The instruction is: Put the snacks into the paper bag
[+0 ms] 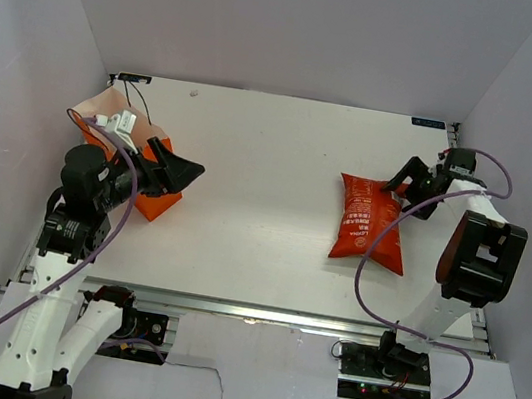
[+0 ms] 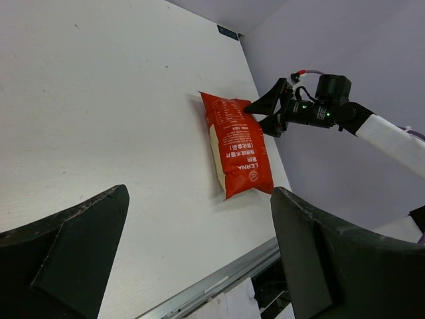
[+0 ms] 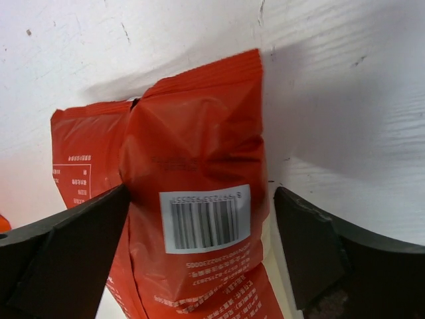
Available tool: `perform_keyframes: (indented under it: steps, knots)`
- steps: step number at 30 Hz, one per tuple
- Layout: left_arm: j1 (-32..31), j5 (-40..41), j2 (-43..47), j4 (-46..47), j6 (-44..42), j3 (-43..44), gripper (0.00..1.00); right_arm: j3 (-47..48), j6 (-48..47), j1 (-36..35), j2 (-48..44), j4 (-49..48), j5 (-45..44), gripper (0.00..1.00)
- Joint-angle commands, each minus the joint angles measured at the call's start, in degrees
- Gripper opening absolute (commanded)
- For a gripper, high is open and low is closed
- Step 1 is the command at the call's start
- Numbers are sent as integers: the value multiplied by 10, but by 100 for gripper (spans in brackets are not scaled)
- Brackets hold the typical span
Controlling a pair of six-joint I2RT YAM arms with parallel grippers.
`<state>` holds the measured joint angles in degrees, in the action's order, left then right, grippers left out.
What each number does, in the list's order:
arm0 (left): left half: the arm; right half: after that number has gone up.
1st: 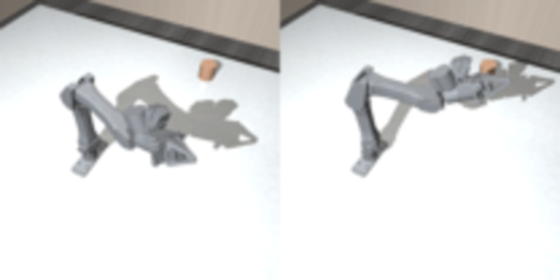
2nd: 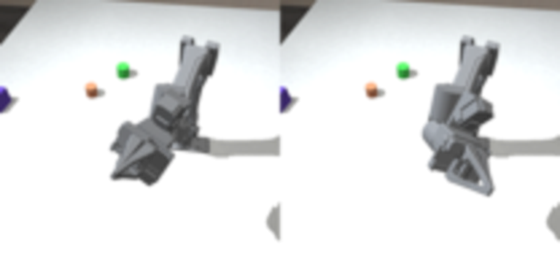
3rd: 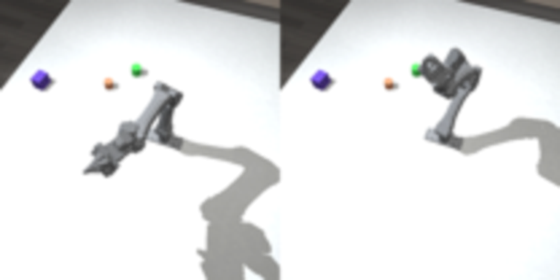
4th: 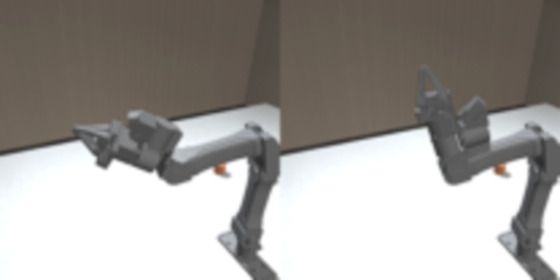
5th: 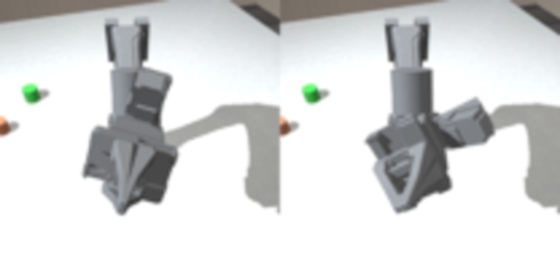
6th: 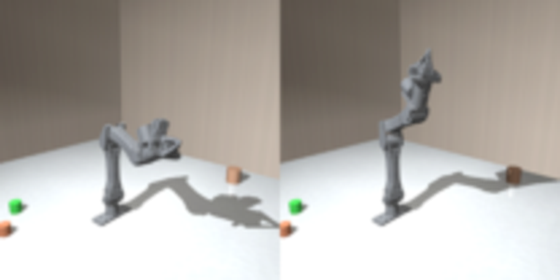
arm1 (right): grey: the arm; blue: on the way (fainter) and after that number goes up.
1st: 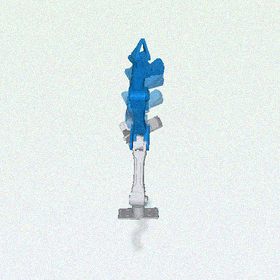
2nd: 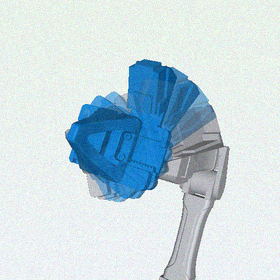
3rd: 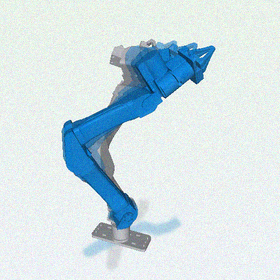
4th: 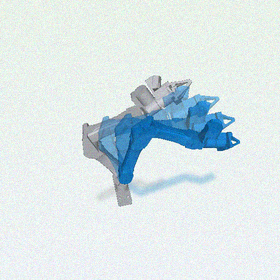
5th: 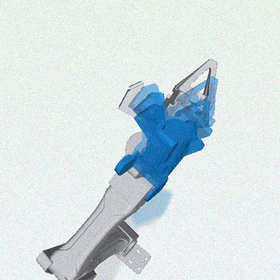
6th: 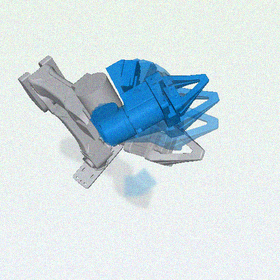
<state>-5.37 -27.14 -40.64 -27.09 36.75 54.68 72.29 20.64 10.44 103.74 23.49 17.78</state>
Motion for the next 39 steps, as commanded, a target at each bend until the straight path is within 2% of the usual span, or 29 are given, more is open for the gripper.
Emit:
perform_keyframes:
  steps: [1, 2, 3, 4, 5, 6, 7, 10, 13, 16, 17, 20, 23, 24, 27, 32, 38, 39]
  knots:
    - [2, -35, 0, 37, 40, -20, 98, -25, 26, 1, -10, -14, 16, 97]
    - [3, -53, -6, 55, 49, -26, 98, -28, 30, 2, -7, -15, 23, 100]
    - [2, -63, -11, 65, 66, -32, 98, -30, 33, 1, -3, -16, 37, 96]
    - [2, -71, -16, 75, 75, -42, 98, -38, 34, 2, 2, -23, 45, 91]
    - [2, -84, -22, 84, 85, -47, 98, -42, 35, 2, 5, -27, 53, 80]
    - [2, -90, -31, 102, 101, -53, 98, -44, 37, 2, 7, -29, 68, 75]
    - [1, -94, -36, 112, 109, -62, 98, -49, 37, 2, 8, -34, 74, 65]
    - [-6, -102, -52, 149, 138, -76, 98, -56, 31, 2, -5, -42, 91, 52]
    - [-41, -94, -76, 187, 159, -87, 98, -64, 18, 2, -30, -64, 117, 32]
    - [-85, -59, -112, 213, 172, -88, 98, -70, 4, 1, -63, -82, 160, 21]
    - [-120, -47, -124, 229, 176, -85, 98, -73, -1, 2, -71, -88, 172, 19]
    - [-179, 2, -186, 254, 194, -77, 98, -80, -17, 1, -107, -110, 222, 13]
    - [-217, 38, -252, 287, 218, -63, 98, -91, -53, -2, -138, -133, 310, 8]
    - [-224, 45, -268, 299, 225, -56, 98, -98, -66, -4, -150, -141, 353, 8]
    - [-250, 43, -333, 377, 255, -54, 98, -112, -90, -31, -171, -148, 398, 8]
    - [-286, 38, -453, 425, 244, 17, 98, -140, -83, -79, -201, -172, 423, 8]
    - [-315, 30, -523, 437, 226, 88, 98, -158, -36, -124, -212, -229, 446, 8]
    - [-316, 26, -532, 438, 227, 89, 95, -157, -24, -127, -212, -228, 449, 8]
